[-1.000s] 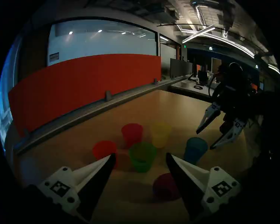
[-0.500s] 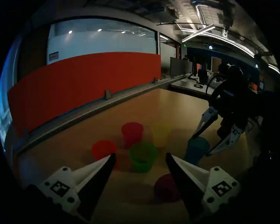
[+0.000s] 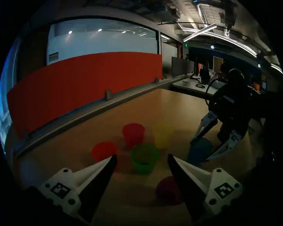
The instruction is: Pour water
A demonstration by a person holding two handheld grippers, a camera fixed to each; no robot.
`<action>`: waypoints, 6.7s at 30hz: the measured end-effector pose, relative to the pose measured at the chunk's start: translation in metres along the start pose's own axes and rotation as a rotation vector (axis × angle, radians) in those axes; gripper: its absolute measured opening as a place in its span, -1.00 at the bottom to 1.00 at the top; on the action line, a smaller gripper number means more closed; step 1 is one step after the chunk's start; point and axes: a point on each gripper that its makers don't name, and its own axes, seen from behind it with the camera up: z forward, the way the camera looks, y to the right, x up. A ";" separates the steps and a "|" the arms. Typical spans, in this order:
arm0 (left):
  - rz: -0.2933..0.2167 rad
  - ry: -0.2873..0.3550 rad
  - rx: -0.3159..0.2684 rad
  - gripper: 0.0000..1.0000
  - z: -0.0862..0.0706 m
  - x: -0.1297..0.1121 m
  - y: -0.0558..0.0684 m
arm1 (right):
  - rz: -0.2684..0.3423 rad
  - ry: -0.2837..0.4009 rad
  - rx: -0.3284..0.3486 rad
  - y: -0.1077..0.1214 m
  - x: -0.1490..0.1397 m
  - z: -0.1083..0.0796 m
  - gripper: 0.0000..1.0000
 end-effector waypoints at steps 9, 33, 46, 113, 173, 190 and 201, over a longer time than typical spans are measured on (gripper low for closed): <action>0.002 -0.005 -0.002 0.99 0.002 -0.002 0.001 | 0.010 0.020 0.004 -0.001 0.001 -0.002 0.79; 0.014 -0.089 -0.024 0.99 0.015 -0.020 0.002 | -0.024 0.128 -0.038 0.010 0.053 -0.066 0.80; 0.032 -0.145 -0.041 0.99 0.036 -0.035 0.007 | -0.015 0.164 -0.058 0.021 0.065 -0.079 0.79; 0.012 -0.132 -0.027 0.75 0.074 -0.021 0.006 | -0.002 0.157 -0.067 0.030 0.062 -0.081 0.79; -0.031 0.396 -0.049 0.76 -0.080 0.128 0.042 | -0.001 0.395 -0.085 0.018 0.154 -0.114 0.79; -0.031 0.392 -0.049 0.77 -0.078 0.123 0.041 | 0.009 0.481 -0.078 0.019 0.172 -0.117 0.80; -0.029 0.389 -0.052 0.76 -0.079 0.121 0.043 | -0.003 0.499 -0.076 0.019 0.178 -0.118 0.80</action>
